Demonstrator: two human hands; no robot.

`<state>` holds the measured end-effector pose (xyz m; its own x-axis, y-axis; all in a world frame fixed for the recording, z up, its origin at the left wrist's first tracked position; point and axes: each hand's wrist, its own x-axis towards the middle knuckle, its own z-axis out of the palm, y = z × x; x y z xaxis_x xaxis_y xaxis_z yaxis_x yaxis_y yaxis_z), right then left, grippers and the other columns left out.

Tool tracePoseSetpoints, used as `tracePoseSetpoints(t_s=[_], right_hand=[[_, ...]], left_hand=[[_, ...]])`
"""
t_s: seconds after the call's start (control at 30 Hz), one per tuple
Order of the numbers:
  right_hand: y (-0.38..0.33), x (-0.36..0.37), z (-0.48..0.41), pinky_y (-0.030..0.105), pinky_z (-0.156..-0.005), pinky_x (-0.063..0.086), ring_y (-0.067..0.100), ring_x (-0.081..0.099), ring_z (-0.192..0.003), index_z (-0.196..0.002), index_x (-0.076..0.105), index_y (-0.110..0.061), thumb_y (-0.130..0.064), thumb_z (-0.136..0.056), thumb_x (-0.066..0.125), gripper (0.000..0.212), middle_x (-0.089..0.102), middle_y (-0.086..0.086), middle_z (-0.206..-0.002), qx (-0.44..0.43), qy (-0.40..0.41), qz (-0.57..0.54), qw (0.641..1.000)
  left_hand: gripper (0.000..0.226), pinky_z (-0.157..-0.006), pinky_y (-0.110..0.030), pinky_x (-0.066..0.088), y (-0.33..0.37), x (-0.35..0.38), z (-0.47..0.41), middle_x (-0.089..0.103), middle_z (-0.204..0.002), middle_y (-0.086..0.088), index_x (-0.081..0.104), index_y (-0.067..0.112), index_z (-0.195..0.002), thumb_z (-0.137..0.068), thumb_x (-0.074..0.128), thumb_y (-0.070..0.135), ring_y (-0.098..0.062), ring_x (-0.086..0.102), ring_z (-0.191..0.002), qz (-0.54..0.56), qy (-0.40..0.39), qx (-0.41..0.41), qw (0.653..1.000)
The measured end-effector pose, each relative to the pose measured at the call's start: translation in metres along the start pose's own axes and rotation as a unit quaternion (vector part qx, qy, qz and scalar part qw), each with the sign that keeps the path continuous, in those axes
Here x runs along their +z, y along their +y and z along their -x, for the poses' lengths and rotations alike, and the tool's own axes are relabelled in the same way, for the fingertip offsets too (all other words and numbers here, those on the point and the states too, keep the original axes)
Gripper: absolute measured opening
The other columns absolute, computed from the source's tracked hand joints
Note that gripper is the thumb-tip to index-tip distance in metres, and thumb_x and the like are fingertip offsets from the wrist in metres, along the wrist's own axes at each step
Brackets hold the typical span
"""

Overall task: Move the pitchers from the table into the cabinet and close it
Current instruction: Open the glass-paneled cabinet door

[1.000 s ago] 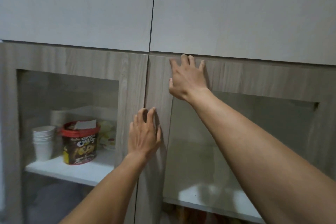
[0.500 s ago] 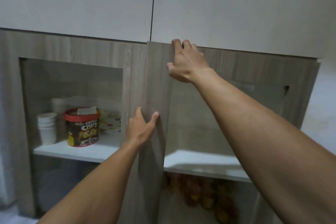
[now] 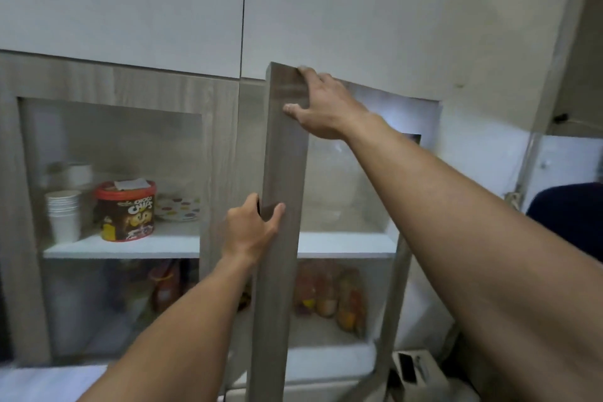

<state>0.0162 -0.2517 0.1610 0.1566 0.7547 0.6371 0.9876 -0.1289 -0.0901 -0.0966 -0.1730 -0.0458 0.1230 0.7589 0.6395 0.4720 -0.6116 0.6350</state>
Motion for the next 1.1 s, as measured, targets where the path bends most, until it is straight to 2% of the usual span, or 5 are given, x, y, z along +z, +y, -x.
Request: tracePoseSetpoints(t_s=[0.23,0.67,0.87,1.03,1.1], right_hand=[[0.003,-0.051,0.066,0.054,-0.115,0.032,0.031,0.031,-0.147,-0.159,0.012,-0.026,-0.062,-0.094,0.047,0.082,0.032,0.012,-0.160,0.021,0.018,0.000,1.000],[0.046,-0.140,0.190,0.050,-0.107,0.042,0.035,0.045,-0.133,-0.161,0.006,-0.027,-0.041,-0.093,0.046,0.080,0.043,0.016,-0.148,0.058,0.083,0.079,0.992],[0.086,-0.187,0.241,0.053,-0.112,0.037,0.037,0.034,-0.142,-0.154,0.034,-0.033,-0.038,-0.096,0.044,0.059,0.019,0.013,-0.166,0.052,0.096,0.243,0.964],[0.135,-0.222,0.279,0.052,-0.119,0.028,0.032,0.027,-0.149,-0.158,0.028,-0.026,-0.051,-0.097,0.038,0.067,0.013,0.007,-0.169,0.062,0.085,0.355,0.929],[0.157,-0.233,0.292,0.052,-0.120,0.027,0.031,0.026,-0.149,-0.159,0.024,-0.023,-0.053,-0.095,0.037,0.072,0.013,0.007,-0.169,0.089,0.073,0.377,0.919]], left_hand=[[0.042,-0.061,-0.043,0.054,0.041,-0.007,0.055,0.067,-0.071,-0.021,0.058,0.006,-0.083,-0.086,0.059,0.047,-0.039,0.065,-0.067,0.015,-0.038,0.083,0.996],[0.028,-0.055,-0.031,0.031,0.150,-0.002,0.156,0.053,-0.066,-0.004,0.054,0.016,-0.089,-0.092,0.055,0.043,-0.027,0.046,-0.056,0.046,-0.098,0.253,0.961],[0.036,-0.051,-0.022,0.022,0.204,0.028,0.191,0.051,-0.083,-0.001,0.042,0.020,-0.089,-0.091,0.044,0.056,-0.018,0.047,-0.066,0.077,-0.145,0.316,0.935],[0.051,-0.065,-0.031,0.043,0.253,0.070,0.215,0.044,-0.096,-0.004,0.038,0.018,-0.096,-0.086,0.046,0.067,-0.021,0.046,-0.080,0.119,-0.168,0.329,0.921],[0.062,-0.086,-0.044,0.050,0.278,0.090,0.225,0.046,-0.121,-0.013,0.036,0.015,-0.111,-0.082,0.052,0.068,-0.029,0.050,-0.106,0.149,-0.176,0.323,0.918]])
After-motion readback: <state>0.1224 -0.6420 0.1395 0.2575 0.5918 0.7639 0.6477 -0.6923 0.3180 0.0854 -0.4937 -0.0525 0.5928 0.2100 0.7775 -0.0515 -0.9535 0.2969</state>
